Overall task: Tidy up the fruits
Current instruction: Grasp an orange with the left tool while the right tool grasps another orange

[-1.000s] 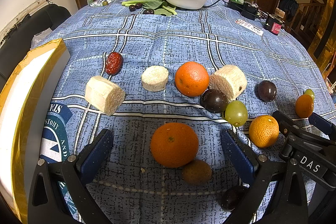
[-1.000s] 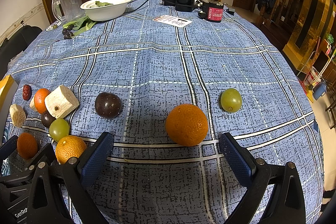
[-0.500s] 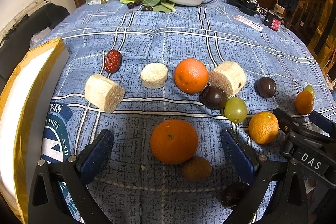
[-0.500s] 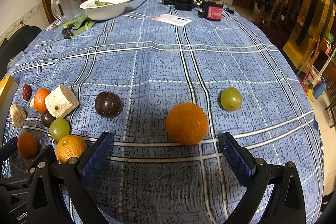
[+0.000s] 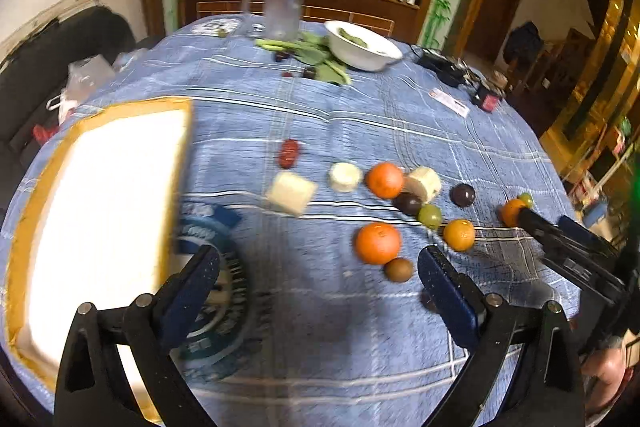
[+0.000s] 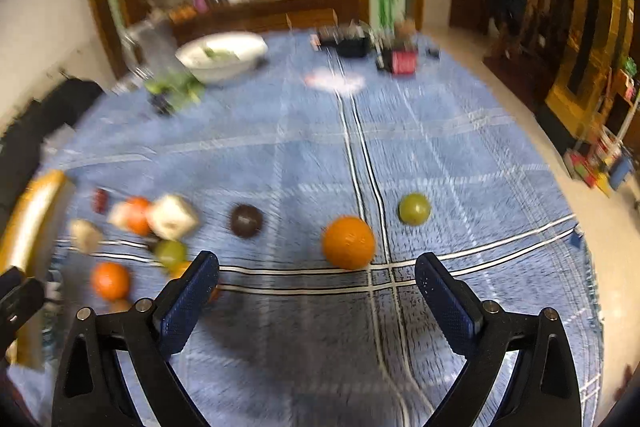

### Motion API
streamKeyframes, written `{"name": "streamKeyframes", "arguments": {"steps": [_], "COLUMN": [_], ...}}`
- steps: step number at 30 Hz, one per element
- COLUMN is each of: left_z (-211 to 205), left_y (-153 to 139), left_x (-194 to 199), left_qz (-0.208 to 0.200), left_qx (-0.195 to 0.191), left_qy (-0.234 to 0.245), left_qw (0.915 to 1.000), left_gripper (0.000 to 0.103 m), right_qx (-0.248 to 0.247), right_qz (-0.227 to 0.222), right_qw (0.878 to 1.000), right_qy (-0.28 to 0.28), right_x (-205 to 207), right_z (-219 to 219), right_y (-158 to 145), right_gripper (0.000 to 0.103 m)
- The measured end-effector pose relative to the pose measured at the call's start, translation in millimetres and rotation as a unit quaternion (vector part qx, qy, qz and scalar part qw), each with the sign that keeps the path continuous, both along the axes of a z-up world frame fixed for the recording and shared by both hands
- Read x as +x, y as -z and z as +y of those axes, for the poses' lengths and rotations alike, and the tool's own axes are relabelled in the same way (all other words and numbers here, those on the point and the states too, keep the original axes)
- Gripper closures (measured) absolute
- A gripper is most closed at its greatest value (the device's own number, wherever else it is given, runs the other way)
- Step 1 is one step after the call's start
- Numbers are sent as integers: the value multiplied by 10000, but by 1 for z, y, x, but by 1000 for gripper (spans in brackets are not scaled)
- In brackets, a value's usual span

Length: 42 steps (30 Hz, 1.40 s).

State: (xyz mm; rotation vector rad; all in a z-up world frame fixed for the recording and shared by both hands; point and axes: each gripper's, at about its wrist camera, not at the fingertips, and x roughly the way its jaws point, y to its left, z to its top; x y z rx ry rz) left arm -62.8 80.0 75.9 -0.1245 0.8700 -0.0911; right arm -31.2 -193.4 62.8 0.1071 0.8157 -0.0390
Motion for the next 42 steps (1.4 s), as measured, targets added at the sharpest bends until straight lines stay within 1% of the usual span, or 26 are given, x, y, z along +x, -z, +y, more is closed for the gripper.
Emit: {"name": "streamKeyframes", "arguments": {"steps": [2,4,6,8,9,11,13,15,16,17,18,19,23,26,28,29,31,32,33,34,35,36,37,40,42], "left_z": [16,25,34,40,45,51,54,53,50,47,43,39,20,11,7,5,-1,-5,-7,-10,-11,-11,-11,-6,-1], "left_y": [-8,-12,-13,-11,-8,-4,0,0,0,1,2,4,14,30,43,46,50,53,55,61,64,63,62,57,48], "left_x": [-12,-23,-26,-28,-29,-27,-23,-17,-11,-7,-1,7,42,66,81,84,89,89,90,91,91,88,86,76,68], "left_qz": [-216,-398,-492,-515,-477,-399,-317,-288,-257,-241,-218,-188,-33,155,368,456,525,540,567,663,739,656,655,589,464], "left_qx": [65,166,182,175,113,-56,-167,-221,-242,-242,-224,-176,180,397,537,562,652,767,836,863,905,893,878,720,588], "left_qy": [-140,-219,-260,-280,-310,-296,-218,-87,40,111,186,246,390,437,460,459,561,581,600,675,685,693,736,716,685], "left_qw": [9996,9988,9983,9981,9983,9987,9991,9993,9994,9994,9993,9994,9991,9981,9968,9963,9949,9939,9931,9918,9908,9914,9913,9931,9948], "left_gripper": [4,4,4,3,3,4,5,14,21,24,25,27,28,28,28,28,28,30,36,61,70,70,71,71,71], "right_qx": [11,106,178,309,362,491,596,736,775,786,790,798,774,788,814,834,828,811,800,774,716,679,673,679,739], "right_qz": [-284,-446,-433,-305,-239,-89,34,180,245,308,356,393,556,597,654,681,717,733,750,765,742,736,746,744,750], "right_qw": [9995,9985,9976,9968,9963,9943,9915,9876,9859,9846,9839,9834,9820,9816,9810,9804,9797,9794,9790,9789,9797,9798,9794,9792,9786], "right_qy": [-117,-283,-501,-674,-744,-942,-1157,-1372,-1459,-1529,-1566,-1580,-1628,-1633,-1636,-1649,-1680,-1700,-1718,-1727,-1720,-1732,-1754,-1764,-1769], "right_x": [-18,-32,-43,-48,-49,-48,-49,-47,-46,-43,-41,-41,-33,-31,-29,-29,-29,-28,-27,-27,-27,-27,-27,-29,-30], "right_z": [5,12,22,32,34,44,56,67,72,78,83,86,93,92,90,88,88,89,91,92,93,94,95,95,94], "right_y": [-12,-19,-18,-13,-11,-5,1,8,12,16,20,22,32,35,38,39,40,41,41,42,42,41,41,41,41], "right_gripper": [3,3,3,3,3,6,19,23,28,30,30,30,30,30,30,31,37,39,44,49,52,60,68,74,75]}}
